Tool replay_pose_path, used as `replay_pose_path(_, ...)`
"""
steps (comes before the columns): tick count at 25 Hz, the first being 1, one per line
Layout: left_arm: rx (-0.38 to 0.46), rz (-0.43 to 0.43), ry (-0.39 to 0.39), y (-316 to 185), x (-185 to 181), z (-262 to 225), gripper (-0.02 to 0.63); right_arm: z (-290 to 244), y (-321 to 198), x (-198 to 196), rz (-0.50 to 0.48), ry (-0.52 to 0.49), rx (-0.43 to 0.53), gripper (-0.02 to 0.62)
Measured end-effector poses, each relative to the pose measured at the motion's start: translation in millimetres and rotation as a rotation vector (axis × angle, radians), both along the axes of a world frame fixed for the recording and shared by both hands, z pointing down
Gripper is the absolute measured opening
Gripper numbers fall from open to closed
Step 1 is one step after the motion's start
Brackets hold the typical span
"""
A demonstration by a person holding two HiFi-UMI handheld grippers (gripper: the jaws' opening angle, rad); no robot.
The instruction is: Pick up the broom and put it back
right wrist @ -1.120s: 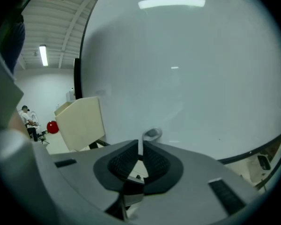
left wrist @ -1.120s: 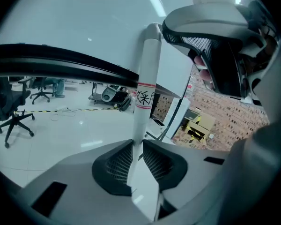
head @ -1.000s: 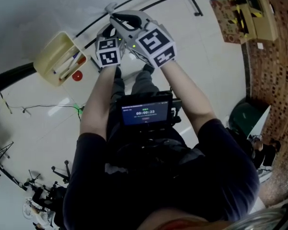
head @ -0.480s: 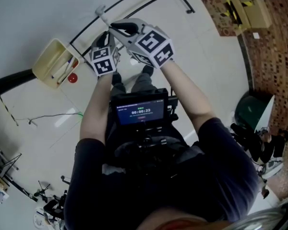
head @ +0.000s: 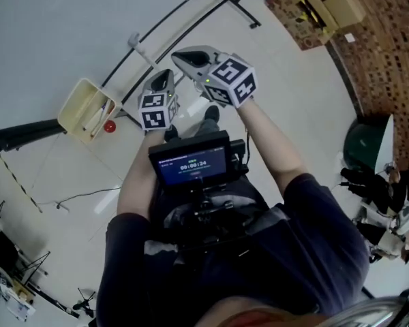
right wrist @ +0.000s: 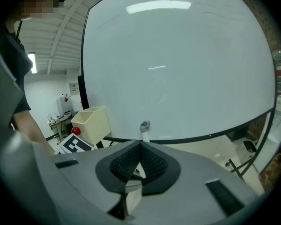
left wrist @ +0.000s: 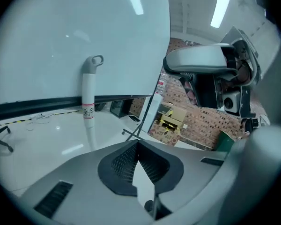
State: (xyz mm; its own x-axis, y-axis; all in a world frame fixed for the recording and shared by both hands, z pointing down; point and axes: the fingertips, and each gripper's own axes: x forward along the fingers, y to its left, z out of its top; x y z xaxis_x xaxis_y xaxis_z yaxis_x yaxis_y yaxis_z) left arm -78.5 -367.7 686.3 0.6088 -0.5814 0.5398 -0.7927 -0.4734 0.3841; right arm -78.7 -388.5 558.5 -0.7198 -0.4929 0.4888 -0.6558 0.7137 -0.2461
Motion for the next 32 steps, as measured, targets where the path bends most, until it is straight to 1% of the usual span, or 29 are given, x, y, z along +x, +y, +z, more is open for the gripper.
replay_pose_path(1, -0.059, -0.029, -0.002, 25.4, -16.5, 20.4, 0.0, 26.1, 19.0, -14.8, -0.028, -0.026, -0.065, 0.008)
replay_pose_path(3, -0.251, -0.144, -0.02, 112.0, -57.9, 58.7, 0.0, 81.9, 88.7, -52.3, -0.131, -0.092, -0.286, 0.008)
replay_pose_path(4, -0.319, -0.184, -0.021, 140.7, -70.0, 68.7, 0.0, 100.0, 114.4, -62.0, -0.161, -0.113, -0.373, 0.008)
replay_pose_path(5, -0.341, -0.193, -0.012, 147.0, -72.2, 71.7, 0.0, 108.8, 123.8, -61.3, -0.159, -0.121, -0.415, 0.008)
replay_pose_path(6, -0.331, -0.18, 0.002, 139.1, -66.0, 68.0, 0.0, 108.9, 122.6, -51.2, -0.136, -0.122, -0.422, 0.008)
replay_pose_path(8, -0.283, -0.134, 0.027, 117.4, -39.7, 46.7, 0.0, 93.2, 115.8, -15.4, -0.071, -0.12, -0.399, 0.008)
replay_pose_path(10, -0.247, -0.093, 0.045, 107.6, -14.4, 22.9, 0.0, 75.2, 115.4, 20.1, -0.01, -0.122, -0.376, 0.008)
replay_pose_path(11, -0.234, -0.077, 0.053, 105.3, -7.3, 14.6, 0.0, 69.6, 116.5, 32.3, 0.019, -0.126, -0.368, 0.008)
replay_pose_path(13, -0.217, -0.057, 0.068, 100.7, -4.6, 5.5, 0.0, 65.1, 119.3, 44.1, 0.068, -0.131, -0.359, 0.008)
replay_pose_path(16, -0.199, -0.044, 0.096, 93.6, -10.8, -2.4, 0.0, 63.9, 128.6, 47.6, 0.101, -0.127, -0.345, 0.008)
replay_pose_path(18, -0.181, -0.026, 0.114, 95.8, 1.5, -17.5, 0.0, 55.2, 142.3, 67.3, 0.122, -0.124, -0.336, 0.008)
replay_pose_path(19, -0.169, -0.012, 0.122, 100.9, 18.9, -31.2, 0.0, 45.1, 152.6, 90.2, 0.139, -0.122, -0.331, 0.009)
replay_pose_path(22, -0.127, 0.047, 0.149, 124.5, 94.4, -86.9, 0.0, -0.1, 191.1, 185.0, 0.212, -0.118, -0.315, 0.008)
replay_pose_path(24, -0.101, 0.087, 0.165, 137.9, 132.9, -119.0, 0.0, -25.9, 215.4, 233.9, 0.252, -0.107, -0.304, 0.008)
replay_pose_path(26, -0.08, 0.124, 0.179, 147.9, 151.5, -138.8, 0.0, -40.1, 233.1, 260.5, 0.295, -0.103, -0.295, 0.008)
replay_pose_path(29, -0.049, 0.17, 0.174, 158.5, 163.2, -154.0, 0.0, -50.7, 250.8, 283.5, 0.357, -0.12, -0.288, 0.008)
replay_pose_path(32, -0.032, 0.199, 0.164, 182.3, 205.5, -183.0, 0.0, -78.0, 280.1, 333.7, 0.392, -0.145, -0.265, 0.008)
